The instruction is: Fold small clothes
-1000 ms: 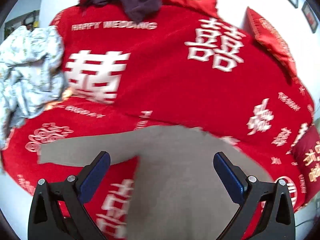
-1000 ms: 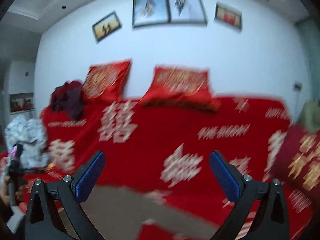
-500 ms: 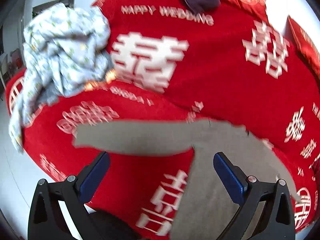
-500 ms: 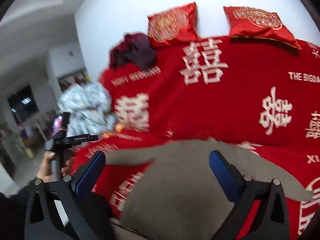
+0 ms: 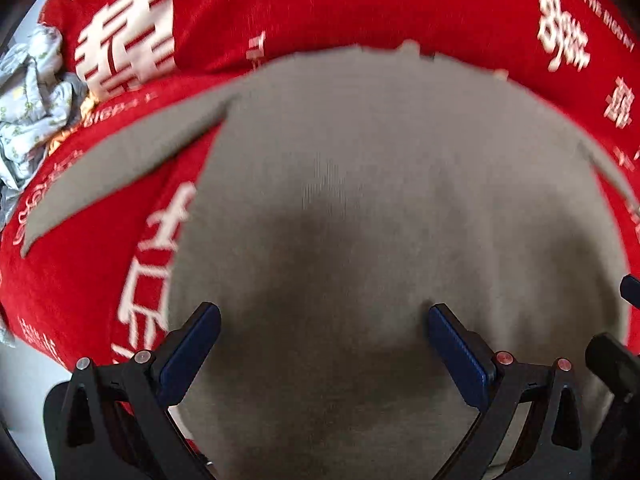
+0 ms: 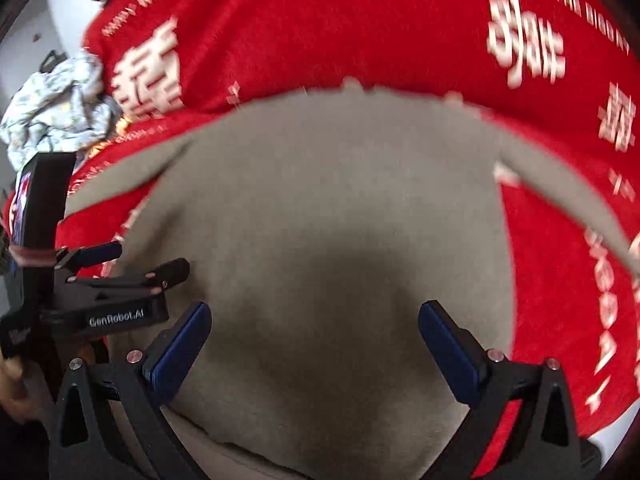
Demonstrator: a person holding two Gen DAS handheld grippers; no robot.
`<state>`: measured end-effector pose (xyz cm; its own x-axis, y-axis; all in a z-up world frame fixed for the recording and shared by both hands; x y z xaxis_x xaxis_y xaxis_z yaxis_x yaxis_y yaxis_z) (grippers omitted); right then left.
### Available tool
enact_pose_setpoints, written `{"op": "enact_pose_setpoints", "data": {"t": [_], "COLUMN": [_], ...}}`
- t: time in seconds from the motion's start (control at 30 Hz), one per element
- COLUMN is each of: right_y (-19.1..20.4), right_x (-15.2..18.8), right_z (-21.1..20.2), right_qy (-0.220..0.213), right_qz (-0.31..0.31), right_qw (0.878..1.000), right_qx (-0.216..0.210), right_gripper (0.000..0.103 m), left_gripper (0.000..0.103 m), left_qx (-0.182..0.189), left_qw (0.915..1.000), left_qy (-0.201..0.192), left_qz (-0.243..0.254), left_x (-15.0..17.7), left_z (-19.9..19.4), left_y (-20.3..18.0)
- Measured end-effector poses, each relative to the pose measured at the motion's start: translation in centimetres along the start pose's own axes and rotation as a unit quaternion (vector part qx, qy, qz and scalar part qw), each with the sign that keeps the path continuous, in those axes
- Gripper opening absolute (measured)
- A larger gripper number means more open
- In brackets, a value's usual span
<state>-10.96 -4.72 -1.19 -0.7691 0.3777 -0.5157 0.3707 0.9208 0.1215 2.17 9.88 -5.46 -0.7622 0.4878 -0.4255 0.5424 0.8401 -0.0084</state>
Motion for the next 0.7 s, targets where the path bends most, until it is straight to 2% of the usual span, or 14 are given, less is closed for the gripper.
{"op": "enact_pose_setpoints", "data": {"t": [0.07, 0.13, 0.17, 0.37, 0.43, 0.7], "right_y": [-0.3, -0.4, -0.3, 1.7, 2.2, 1.8], "right_x": [0.7, 1.5, 1.6, 2.9, 2.7, 2.4], "right_z": [1.4, 2.3, 2.1, 2.8, 2.6, 2.5], "right_qy": [0.021, 0.038, 0.027, 0.046, 0.044, 0.041], "right_qz": [0.019, 0.027, 0.016, -0.061, -0.069, -0.06], "right_qw": [0.999, 0.999, 0.999, 0.995, 0.994, 0.994], "right_qx": [-0.019, -0.021, -0.012, 0.062, 0.079, 0.079], "right_gripper": [0.103, 0.103, 0.103, 0.103, 0.103, 0.103], "left_gripper": [0.103, 0.103, 0.103, 0.103, 0.103, 0.103], "left_qx": [0.011, 0.016, 0.018, 0.013, 0.013, 0.014], "left_qw": [0.9998, 0.9997, 0.9996, 0.9993, 0.9993, 0.9994], "left_qy": [-0.01, -0.009, -0.011, -0.035, -0.035, -0.03], "left_qz": [-0.015, -0.017, -0.016, -0.007, -0.007, -0.01], "left_x": [0.3, 0.3, 0.4, 0.9, 0.8, 0.6], "left_z": [-0.2, -0.2, -0.1, -0.4, -0.4, -0.3], "left_y": [0.4, 0.6, 0.5, 0.1, 0.1, 0.1]}}
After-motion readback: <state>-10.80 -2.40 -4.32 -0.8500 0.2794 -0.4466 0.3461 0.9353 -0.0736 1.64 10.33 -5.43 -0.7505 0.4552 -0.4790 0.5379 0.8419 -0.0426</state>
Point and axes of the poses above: each gripper's, at about its wrist camera, not at the fingertips, and z roughly the way its jaws point, y to its left, x to its underside, the point moved 6 cm from there along z, roughly the way its jaws point, and after that the axes turned 6 degrees about -z, right-handed, at the moved point
